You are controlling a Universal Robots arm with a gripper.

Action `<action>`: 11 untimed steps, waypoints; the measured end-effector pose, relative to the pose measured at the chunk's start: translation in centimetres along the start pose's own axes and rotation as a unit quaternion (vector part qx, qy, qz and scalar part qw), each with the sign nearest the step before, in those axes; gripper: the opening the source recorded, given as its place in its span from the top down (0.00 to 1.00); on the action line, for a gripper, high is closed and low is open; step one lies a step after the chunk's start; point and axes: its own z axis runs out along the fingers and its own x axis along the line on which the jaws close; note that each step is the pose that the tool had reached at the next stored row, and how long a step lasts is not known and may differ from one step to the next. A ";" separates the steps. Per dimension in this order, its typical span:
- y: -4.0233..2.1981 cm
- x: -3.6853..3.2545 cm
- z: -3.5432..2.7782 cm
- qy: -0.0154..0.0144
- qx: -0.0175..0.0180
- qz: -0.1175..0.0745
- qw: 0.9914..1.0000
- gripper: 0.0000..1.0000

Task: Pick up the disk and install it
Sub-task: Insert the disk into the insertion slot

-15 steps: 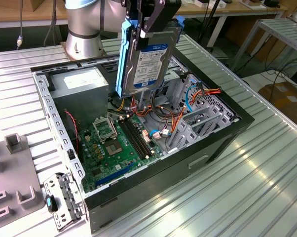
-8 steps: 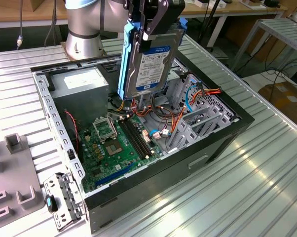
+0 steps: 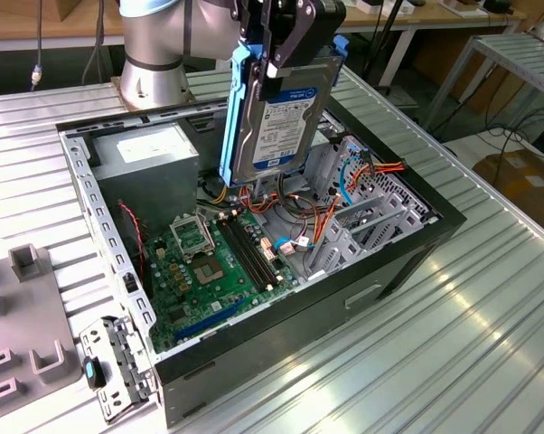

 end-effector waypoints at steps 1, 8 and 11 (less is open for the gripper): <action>-0.16 0.03 0.01 0.001 0.000 0.000 1.000 0.63; -0.69 0.35 0.10 0.003 0.000 0.000 1.000 0.63; -0.77 0.83 0.12 0.003 0.000 0.000 1.000 0.63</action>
